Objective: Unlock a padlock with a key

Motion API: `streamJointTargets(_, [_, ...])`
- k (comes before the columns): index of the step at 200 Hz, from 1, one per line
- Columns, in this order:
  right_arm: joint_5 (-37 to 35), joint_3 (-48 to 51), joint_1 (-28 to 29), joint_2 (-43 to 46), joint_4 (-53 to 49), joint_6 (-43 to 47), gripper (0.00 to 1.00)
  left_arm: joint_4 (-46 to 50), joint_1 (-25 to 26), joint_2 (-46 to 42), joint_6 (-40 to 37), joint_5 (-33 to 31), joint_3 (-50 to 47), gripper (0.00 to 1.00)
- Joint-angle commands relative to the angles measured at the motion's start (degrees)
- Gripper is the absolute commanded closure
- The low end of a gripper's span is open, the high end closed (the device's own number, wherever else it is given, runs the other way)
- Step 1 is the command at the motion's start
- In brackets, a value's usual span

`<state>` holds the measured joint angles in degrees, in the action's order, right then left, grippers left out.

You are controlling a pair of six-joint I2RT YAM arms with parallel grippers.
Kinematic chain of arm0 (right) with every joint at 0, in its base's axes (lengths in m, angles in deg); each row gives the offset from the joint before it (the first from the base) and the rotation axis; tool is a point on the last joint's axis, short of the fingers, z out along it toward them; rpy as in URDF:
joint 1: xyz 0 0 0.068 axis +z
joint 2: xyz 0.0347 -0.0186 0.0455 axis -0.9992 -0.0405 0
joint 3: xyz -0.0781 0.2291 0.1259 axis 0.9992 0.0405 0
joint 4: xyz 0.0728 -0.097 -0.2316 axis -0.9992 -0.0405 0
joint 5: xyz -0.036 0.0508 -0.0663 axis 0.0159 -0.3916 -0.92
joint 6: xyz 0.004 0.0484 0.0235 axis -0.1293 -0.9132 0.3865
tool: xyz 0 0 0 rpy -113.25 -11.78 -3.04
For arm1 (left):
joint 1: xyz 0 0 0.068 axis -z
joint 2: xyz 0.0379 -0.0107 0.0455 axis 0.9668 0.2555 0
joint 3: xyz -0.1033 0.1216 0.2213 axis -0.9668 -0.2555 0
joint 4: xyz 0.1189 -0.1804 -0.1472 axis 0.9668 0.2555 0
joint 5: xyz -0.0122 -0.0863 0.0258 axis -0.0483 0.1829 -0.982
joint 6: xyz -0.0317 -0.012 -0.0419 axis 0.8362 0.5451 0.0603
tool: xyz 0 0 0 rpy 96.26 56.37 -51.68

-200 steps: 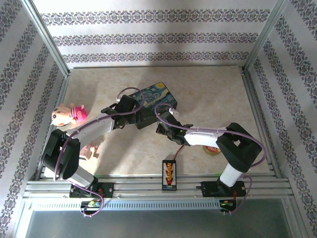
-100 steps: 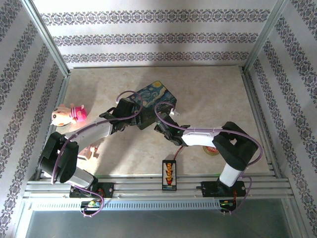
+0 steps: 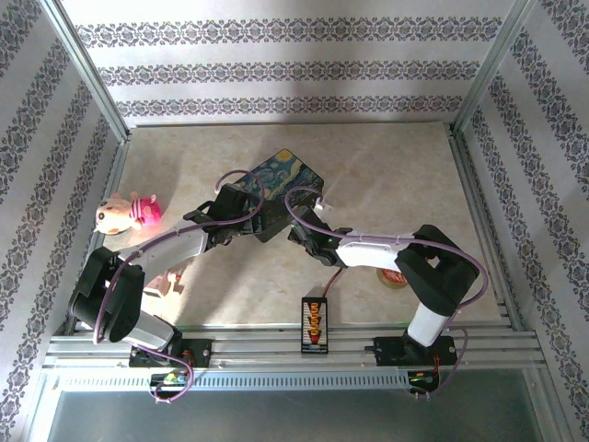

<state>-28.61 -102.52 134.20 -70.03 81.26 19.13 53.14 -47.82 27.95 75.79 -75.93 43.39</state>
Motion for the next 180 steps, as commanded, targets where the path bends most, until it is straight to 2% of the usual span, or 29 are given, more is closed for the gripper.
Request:
streamJointTargets(1, [0.5,2.4,-1.6,1.7,-1.1,1.9,0.87,7.1,0.4,0.2,-0.3,-1.2,-1.6,0.02])
streamJointTargets(34, [2.2,2.5,-2.2,1.9,-1.1,5.0,0.74,7.6,0.3,0.4,-0.2,-1.6,-1.0,0.02])
streamJointTargets(77, [1.7,0.0,-1.4,2.5,-4.8,10.3,0.69,7.7,0.2,0.5,-0.1,-1.5,-0.8,0.01])
streamJointTargets(117, [4.7,-2.2,-0.7,2.1,-7.1,21.1,0.61,8.2,0.2,0.2,-0.1,-1.9,-0.8,0.01])
streamJointTargets(130, [5.0,-2.9,-0.5,2.0,-8.9,25.0,0.55,8.4,0.0,-0.1,-0.1,-1.9,-0.8,0.01])
streamJointTargets(180, [3.6,-5.1,-0.5,-0.1,-12.8,36.9,0.51,8.4,-0.3,-0.5,0.4,-2.2,-1.1,0.01])
